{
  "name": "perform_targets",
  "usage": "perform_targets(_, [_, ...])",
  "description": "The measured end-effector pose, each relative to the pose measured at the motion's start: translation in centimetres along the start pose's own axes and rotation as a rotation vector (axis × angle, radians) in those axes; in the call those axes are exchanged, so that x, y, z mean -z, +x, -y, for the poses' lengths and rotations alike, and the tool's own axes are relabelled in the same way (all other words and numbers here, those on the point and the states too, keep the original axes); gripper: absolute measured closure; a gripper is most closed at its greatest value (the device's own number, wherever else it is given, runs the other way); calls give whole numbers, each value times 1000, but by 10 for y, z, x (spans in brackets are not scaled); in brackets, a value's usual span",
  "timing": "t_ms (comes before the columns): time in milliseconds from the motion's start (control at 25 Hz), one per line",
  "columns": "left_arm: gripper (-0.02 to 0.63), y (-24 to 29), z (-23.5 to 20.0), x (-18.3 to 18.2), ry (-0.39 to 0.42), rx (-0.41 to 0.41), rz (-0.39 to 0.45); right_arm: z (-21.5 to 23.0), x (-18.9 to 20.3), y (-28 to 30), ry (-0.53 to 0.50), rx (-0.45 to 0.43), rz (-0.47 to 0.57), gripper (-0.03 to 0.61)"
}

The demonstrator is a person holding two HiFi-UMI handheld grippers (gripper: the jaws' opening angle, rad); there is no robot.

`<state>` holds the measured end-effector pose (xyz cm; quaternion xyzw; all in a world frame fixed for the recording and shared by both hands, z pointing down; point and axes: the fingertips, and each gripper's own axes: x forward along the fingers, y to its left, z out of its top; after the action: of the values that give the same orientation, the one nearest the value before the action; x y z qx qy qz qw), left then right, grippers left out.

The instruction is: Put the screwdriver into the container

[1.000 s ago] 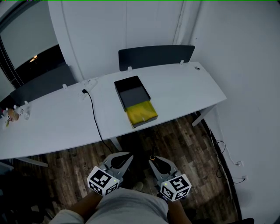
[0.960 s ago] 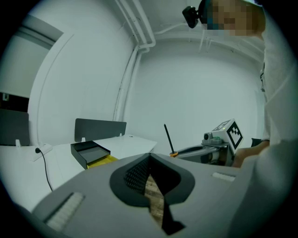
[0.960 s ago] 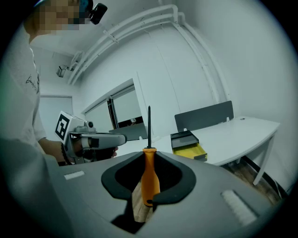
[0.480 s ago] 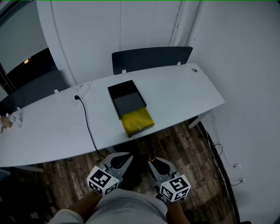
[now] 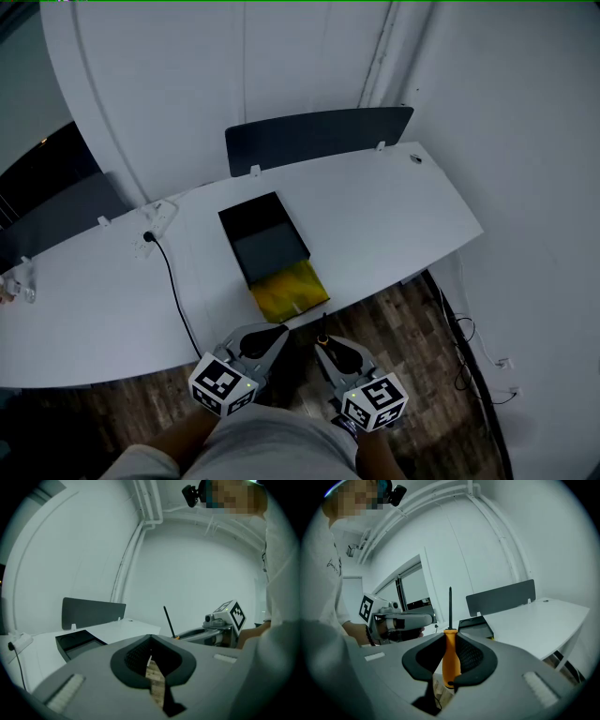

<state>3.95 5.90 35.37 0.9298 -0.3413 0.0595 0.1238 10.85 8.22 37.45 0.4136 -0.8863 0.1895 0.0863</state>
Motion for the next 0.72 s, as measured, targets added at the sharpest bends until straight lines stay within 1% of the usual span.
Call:
perform_targets(360, [614,28,-69,-23,23,31,-5,26,-36,65,-4,28,21,492])
perform_targets(560, [614,34,-96,-28,19,55,-8,31,-47,93,-18,50,18,492])
perform_targets(720, [614,35,-114,-30,7,51,-6,30,-55,108,-32,52,12,492])
